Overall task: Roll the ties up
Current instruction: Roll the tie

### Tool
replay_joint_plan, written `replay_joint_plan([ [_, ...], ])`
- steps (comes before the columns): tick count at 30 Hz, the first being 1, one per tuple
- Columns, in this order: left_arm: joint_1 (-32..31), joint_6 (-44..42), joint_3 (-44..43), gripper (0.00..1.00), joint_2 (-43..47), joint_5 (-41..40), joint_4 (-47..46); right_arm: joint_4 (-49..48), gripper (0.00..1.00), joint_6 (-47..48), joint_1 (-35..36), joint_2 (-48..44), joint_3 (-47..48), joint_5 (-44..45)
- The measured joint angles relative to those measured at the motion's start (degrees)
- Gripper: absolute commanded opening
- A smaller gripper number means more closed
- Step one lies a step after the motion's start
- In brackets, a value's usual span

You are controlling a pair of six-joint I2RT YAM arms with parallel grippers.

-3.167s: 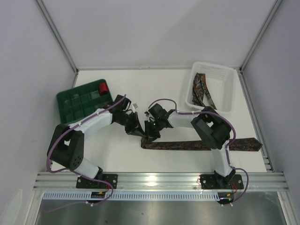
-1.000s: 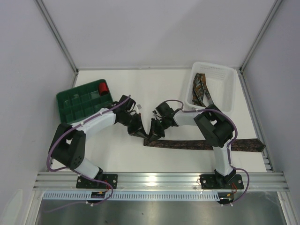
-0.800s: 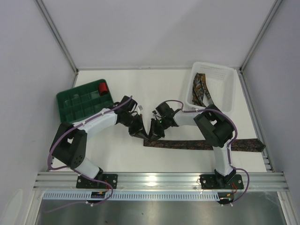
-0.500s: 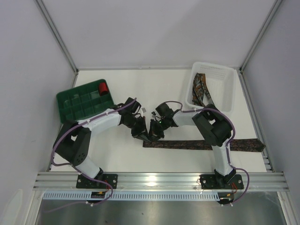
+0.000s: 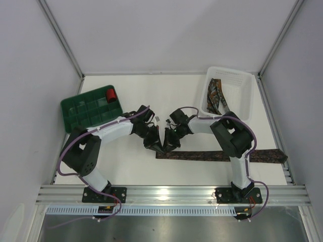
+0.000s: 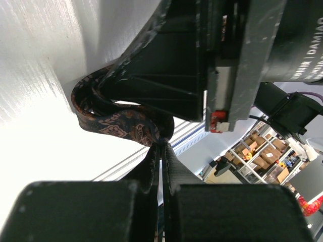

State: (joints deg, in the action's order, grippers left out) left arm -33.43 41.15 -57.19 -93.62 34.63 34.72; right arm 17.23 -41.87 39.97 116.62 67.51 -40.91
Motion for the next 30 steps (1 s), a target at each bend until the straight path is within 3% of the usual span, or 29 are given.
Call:
replay_joint_plan([
  [16, 0.0, 0.0, -1.5, 0.01, -0.2, -0.4, 0.3, 7.8, 0.02, 4.7, -1.5, -5.3, -0.2, 5.6],
  [22, -0.3, 0.0, -2.5, 0.01, -1.5, -0.4, 0.5, 9.1, 0.02, 5.9, -2.7, -10.7, -2.4, 7.7],
  [30, -1.5, 0.0, -4.5, 0.01, -3.3, -0.5, 0.5, 8.9, 0.02, 5.9, -2.9, -11.1, -6.9, 8.5],
])
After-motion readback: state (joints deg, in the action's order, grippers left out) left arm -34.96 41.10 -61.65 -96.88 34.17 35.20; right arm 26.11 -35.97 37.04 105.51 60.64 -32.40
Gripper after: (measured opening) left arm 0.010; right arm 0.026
